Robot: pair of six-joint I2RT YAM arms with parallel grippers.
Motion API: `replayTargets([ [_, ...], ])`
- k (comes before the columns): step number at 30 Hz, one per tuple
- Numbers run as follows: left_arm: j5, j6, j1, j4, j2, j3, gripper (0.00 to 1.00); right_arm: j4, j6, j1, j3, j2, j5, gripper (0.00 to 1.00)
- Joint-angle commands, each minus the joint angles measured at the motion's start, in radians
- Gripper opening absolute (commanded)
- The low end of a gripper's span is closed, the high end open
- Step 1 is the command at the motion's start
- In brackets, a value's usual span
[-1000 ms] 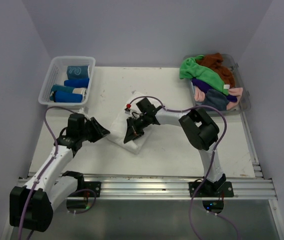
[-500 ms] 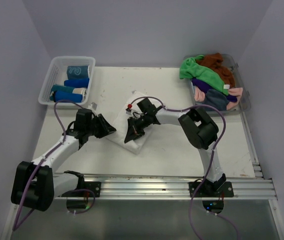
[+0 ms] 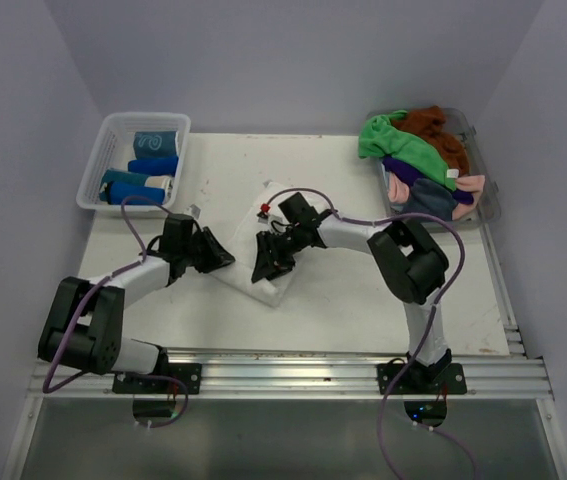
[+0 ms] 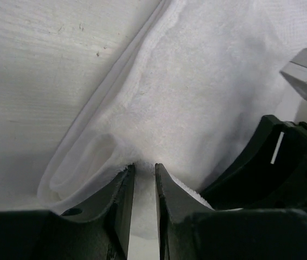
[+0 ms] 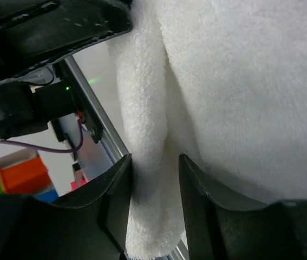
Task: Roll the towels
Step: Roll the towel
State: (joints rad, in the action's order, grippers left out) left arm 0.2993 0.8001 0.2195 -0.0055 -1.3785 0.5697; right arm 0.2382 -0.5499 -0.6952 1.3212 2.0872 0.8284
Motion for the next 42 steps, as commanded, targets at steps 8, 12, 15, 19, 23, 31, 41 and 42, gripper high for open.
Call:
replayTargets([
  [8,-0.034,0.017,0.003,0.081,-0.091,-0.011,0.25,0.141,0.099,-0.019,-0.065,-0.36,-0.432,0.46],
  [12,-0.031,0.024,0.003,0.081,-0.105,-0.007,0.24,0.212,0.16,-0.121,-0.021,-0.388,-0.529,0.26],
  [15,-0.022,0.028,0.003,0.087,-0.113,-0.007,0.24,0.239,0.188,-0.196,0.036,-0.325,-0.557,0.19],
  [19,-0.02,0.03,0.003,0.084,-0.11,-0.01,0.24,0.227,0.183,-0.208,0.062,-0.25,-0.548,0.13],
  [23,-0.019,0.025,0.003,0.075,-0.103,-0.007,0.24,0.242,0.203,-0.198,0.061,-0.205,-0.652,0.13],
  [31,0.011,0.025,0.003,0.078,-0.126,-0.005,0.22,0.151,0.166,-0.159,-0.045,-0.127,-0.631,0.09],
  [41,0.026,0.019,0.001,0.067,-0.136,0.009,0.22,0.102,0.166,-0.159,-0.099,-0.305,-0.699,0.12],
  [42,0.026,0.021,0.003,0.067,-0.136,0.01,0.22,0.113,0.171,-0.159,-0.102,-0.297,-0.718,0.12],
])
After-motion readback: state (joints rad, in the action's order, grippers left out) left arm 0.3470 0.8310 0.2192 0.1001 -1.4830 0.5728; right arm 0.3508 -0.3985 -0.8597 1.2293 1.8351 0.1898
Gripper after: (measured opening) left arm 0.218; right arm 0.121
